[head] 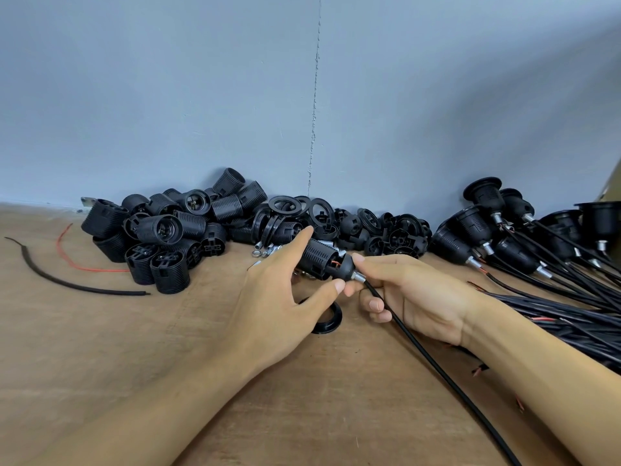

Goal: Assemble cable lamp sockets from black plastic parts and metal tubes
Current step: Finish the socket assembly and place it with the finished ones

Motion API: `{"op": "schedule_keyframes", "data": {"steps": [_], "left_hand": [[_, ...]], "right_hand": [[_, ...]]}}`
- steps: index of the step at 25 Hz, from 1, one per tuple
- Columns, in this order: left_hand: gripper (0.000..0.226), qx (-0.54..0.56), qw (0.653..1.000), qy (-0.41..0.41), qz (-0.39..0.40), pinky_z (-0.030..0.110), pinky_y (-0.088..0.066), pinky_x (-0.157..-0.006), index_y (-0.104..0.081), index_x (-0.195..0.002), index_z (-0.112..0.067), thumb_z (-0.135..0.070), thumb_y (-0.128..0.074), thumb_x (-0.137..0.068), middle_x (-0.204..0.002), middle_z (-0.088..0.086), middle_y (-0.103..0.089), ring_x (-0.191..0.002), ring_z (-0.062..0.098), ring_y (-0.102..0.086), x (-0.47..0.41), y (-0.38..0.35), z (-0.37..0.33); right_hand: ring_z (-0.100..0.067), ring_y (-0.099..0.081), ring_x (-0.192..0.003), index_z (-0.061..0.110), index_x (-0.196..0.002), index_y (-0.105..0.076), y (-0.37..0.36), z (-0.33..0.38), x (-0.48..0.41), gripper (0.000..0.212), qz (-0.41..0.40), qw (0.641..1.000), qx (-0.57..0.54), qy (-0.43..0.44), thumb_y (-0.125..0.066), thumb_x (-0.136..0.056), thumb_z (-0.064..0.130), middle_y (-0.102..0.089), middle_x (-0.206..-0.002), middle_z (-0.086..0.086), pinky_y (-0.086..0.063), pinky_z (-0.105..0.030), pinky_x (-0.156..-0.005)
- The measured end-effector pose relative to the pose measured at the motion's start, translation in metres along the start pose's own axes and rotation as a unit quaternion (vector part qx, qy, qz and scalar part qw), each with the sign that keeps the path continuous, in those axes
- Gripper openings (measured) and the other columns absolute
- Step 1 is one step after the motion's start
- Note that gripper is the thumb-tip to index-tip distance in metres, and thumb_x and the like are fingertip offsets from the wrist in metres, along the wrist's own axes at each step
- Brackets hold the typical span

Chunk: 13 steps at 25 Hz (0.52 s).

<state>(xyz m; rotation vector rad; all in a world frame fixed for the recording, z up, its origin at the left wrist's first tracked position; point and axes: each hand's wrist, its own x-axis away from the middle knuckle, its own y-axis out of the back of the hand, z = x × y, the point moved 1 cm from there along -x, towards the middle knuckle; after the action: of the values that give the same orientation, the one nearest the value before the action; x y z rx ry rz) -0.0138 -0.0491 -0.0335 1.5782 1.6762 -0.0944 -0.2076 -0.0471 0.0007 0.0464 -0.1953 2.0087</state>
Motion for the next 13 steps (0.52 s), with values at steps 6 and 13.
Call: {"op": "schedule_keyframes", "data": {"steps": [6,13], "left_hand": [[0.073,-0.008,1.0,0.009,0.018,0.02,-0.044,-0.101,-0.049,-0.148,-0.03,-0.057,-0.066,-0.082,-0.121,-0.021,-0.064,-0.118,-0.002,-0.054,-0.0011,-0.002,0.003],[0.073,0.009,0.999,0.016,0.029,0.021,-0.048,-0.1,-0.047,-0.151,-0.029,-0.048,-0.073,-0.085,-0.119,-0.025,-0.066,-0.116,-0.005,-0.058,-0.0012,-0.0021,0.0059]], "right_hand": [[-0.01,-0.044,-0.054,0.01,-0.083,-0.072,-0.004,0.0002,0.0017,0.028,0.002,1.0,0.016,0.013,-0.057,-0.096,0.029,-0.066,-0.086,-0.012,-0.037,-0.019,-0.046],[-0.011,-0.046,-0.055,0.017,-0.079,-0.077,-0.0085,-0.0001,0.0017,0.031,-0.023,0.999,0.041,0.017,-0.057,-0.099,0.029,-0.066,-0.087,-0.013,-0.039,-0.02,-0.047]]}}
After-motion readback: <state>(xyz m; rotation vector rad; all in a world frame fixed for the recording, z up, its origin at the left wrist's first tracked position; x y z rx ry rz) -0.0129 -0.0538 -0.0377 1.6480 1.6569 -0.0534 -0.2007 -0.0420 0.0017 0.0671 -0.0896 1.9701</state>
